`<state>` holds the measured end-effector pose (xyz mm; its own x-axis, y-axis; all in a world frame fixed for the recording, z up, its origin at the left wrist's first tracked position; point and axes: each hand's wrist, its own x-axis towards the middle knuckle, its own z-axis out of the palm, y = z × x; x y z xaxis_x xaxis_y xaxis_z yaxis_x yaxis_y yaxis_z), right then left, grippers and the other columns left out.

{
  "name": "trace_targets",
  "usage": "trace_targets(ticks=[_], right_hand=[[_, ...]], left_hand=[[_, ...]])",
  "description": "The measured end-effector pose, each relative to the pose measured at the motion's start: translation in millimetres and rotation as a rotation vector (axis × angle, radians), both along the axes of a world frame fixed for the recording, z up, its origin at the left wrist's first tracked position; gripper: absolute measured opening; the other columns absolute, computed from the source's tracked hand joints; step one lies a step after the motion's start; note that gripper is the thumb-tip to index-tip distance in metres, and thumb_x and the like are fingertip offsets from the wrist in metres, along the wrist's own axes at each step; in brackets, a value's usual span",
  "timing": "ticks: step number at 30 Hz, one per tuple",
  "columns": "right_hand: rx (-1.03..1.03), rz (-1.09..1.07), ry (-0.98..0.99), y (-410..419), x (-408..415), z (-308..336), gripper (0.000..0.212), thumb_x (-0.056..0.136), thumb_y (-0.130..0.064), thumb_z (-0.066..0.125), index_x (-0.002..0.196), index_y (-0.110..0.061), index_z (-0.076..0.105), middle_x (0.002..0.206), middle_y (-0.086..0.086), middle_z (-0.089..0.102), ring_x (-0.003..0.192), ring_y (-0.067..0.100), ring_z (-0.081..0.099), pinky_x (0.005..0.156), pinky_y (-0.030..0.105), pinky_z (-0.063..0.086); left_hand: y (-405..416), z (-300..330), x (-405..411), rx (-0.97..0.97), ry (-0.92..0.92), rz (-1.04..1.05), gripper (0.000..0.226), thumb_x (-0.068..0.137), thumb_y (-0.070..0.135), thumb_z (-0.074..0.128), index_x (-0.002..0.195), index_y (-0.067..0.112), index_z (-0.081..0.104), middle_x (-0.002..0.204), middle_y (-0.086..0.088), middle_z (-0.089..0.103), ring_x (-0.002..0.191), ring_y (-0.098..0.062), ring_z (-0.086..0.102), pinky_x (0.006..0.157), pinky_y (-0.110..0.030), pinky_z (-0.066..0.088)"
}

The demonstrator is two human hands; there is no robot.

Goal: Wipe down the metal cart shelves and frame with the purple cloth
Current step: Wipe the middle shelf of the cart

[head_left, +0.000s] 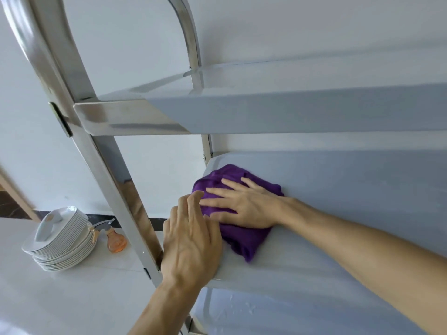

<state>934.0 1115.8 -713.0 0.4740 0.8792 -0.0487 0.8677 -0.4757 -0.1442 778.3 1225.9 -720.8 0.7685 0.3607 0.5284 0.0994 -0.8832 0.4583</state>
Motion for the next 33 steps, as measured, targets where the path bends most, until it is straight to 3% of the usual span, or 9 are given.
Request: trace_targets(ticks=[3,8,15,18,21,23,26,28,33], right_hand=[[0.002,0.003,-0.012,-53,3,3,0.054,0.086,-0.083,0.010,0.139,-0.073,0.008,0.159,-0.034,0.005,0.150,0.002,-0.006,0.121,0.040,-0.007],[-0.038,-0.249,0.033,-122,20,13,0.047,0.081,-0.084,0.007,0.128,-0.082,0.005,0.157,-0.037,0.001,0.149,-0.004,-0.009,0.123,0.038,-0.004],[-0.015,-0.263,0.037,-92,-42,9,0.070,0.079,-0.084,0.008,0.146,-0.063,0.006,0.161,-0.030,-0.002,0.151,0.008,-0.011,0.122,0.049,-0.008],[0.165,-0.185,0.202,-90,-71,12,0.064,0.092,-0.072,0.029,0.150,-0.055,0.010,0.159,-0.031,0.009,0.147,-0.005,-0.006,0.121,0.033,-0.006],[0.511,-0.314,0.278,-115,-69,24,0.050,0.102,-0.042,0.046,0.151,-0.038,0.033,0.149,-0.026,0.031,0.144,-0.009,0.009,0.111,0.008,0.008],[0.555,-0.538,0.068,-149,-55,25,0.044,0.104,-0.028,0.044,0.148,-0.022,0.042,0.153,-0.009,0.041,0.147,0.009,0.026,0.116,0.020,0.020],[0.294,-0.845,-0.054,-195,-42,10,0.044,0.106,-0.024,0.037,0.149,-0.014,0.040,0.157,0.004,0.039,0.144,0.020,0.034,0.116,0.036,0.027],[0.140,-0.878,-0.108,-208,-39,-7,0.046,0.107,-0.028,0.032,0.151,-0.018,0.036,0.160,-0.001,0.032,0.147,0.016,0.028,0.117,0.033,0.023],[0.150,-0.880,-0.177,-206,-37,-15,0.049,0.105,-0.039,0.031,0.151,-0.025,0.033,0.162,-0.007,0.027,0.149,0.013,0.022,0.116,0.032,0.017]], left_hand=[[1,-2,0,-0.013,0.014,0.002,0.044,0.088,0.023,0.035,0.131,0.018,0.044,0.122,0.002,0.050,0.102,-0.018,0.050,0.088,-0.039,0.043],[1,-2,0,-0.033,0.013,-0.017,0.038,0.093,0.018,0.040,0.131,0.018,0.043,0.123,0.001,0.050,0.101,-0.019,0.049,0.093,-0.043,0.044],[1,2,-2,-0.130,-0.087,-0.104,0.033,0.097,0.015,0.033,0.126,0.015,0.048,0.109,0.009,0.046,0.101,-0.018,0.053,0.090,-0.044,0.047],[3,2,-2,-0.146,-0.094,-0.099,0.030,0.098,0.009,0.036,0.124,0.013,0.050,0.108,0.008,0.048,0.100,-0.021,0.055,0.089,-0.048,0.048],[5,1,-1,-0.118,-0.067,-0.110,0.032,0.097,0.012,0.034,0.123,0.012,0.052,0.111,0.005,0.051,0.102,-0.021,0.055,0.090,-0.045,0.047],[4,0,-2,-0.102,-0.039,-0.119,0.030,0.098,0.013,0.036,0.121,0.011,0.055,0.117,-0.001,0.055,0.103,-0.022,0.056,0.091,-0.045,0.047],[4,1,2,-0.074,0.043,-0.140,0.029,0.100,0.017,0.039,0.119,0.013,0.059,0.122,-0.004,0.057,0.108,-0.023,0.056,0.095,-0.045,0.046],[6,3,8,-0.082,0.134,-0.133,0.026,0.101,0.020,0.042,0.117,0.020,0.062,0.127,-0.002,0.056,0.115,-0.022,0.054,0.100,-0.043,0.042],[-48,20,32,-0.184,0.125,-0.308,0.024,0.098,0.017,0.049,0.109,0.027,0.068,0.124,0.004,0.055,0.118,-0.019,0.050,0.100,-0.030,0.039]])
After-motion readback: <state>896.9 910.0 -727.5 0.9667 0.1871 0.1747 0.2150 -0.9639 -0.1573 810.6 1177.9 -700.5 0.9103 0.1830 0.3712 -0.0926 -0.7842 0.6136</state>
